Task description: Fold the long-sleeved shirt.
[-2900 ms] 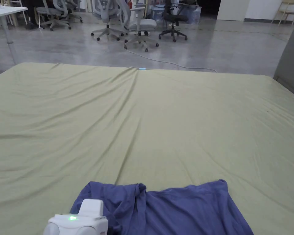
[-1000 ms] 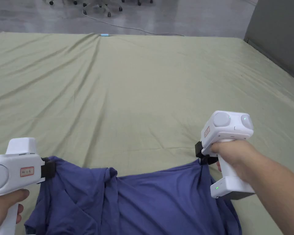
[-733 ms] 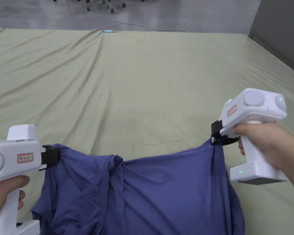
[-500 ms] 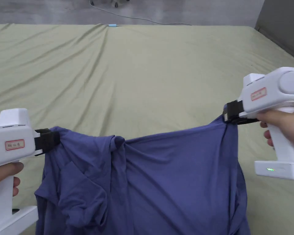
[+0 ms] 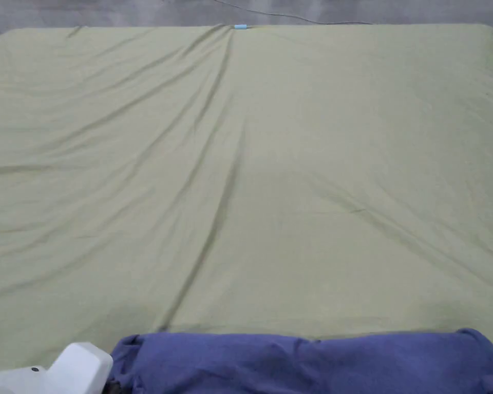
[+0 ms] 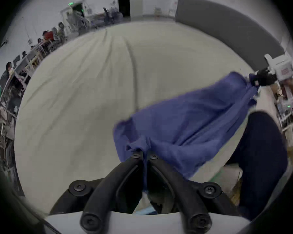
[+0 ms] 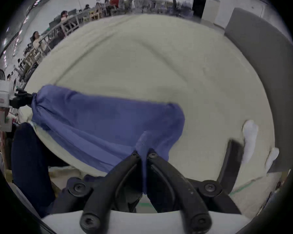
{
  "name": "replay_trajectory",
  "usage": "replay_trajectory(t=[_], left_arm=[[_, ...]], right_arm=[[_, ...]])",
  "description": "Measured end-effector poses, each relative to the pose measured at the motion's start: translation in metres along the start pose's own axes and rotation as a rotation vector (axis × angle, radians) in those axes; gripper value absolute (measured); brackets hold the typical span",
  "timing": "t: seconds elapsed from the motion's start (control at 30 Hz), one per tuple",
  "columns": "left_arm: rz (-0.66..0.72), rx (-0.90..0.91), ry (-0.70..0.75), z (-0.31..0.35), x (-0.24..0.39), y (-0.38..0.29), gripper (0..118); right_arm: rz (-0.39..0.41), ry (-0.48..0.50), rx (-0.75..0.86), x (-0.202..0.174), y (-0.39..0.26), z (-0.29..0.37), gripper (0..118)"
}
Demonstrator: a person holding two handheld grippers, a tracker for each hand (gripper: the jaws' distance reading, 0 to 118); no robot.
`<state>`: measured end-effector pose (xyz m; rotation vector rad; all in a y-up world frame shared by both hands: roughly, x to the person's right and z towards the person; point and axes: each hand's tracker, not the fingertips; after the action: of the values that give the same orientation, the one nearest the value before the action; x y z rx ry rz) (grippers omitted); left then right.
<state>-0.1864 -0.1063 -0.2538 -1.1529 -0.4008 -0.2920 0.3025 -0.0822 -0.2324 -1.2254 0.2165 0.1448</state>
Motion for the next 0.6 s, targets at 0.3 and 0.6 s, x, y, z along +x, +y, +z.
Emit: replay_trajectory(t=[0.3, 0.6], left_arm=[[0.291, 0.2, 0.095, 0.022, -0.026, 0.002, 118], [0.58, 0.266, -0.22, 0.06, -0.038, -0.017, 5]], right_arm=[[-0.067, -0.093, 0.057, -0.002, -0.012, -0.019, 118], [-0.477, 0.34, 0.423, -0.014, -0.02, 0.063, 3]])
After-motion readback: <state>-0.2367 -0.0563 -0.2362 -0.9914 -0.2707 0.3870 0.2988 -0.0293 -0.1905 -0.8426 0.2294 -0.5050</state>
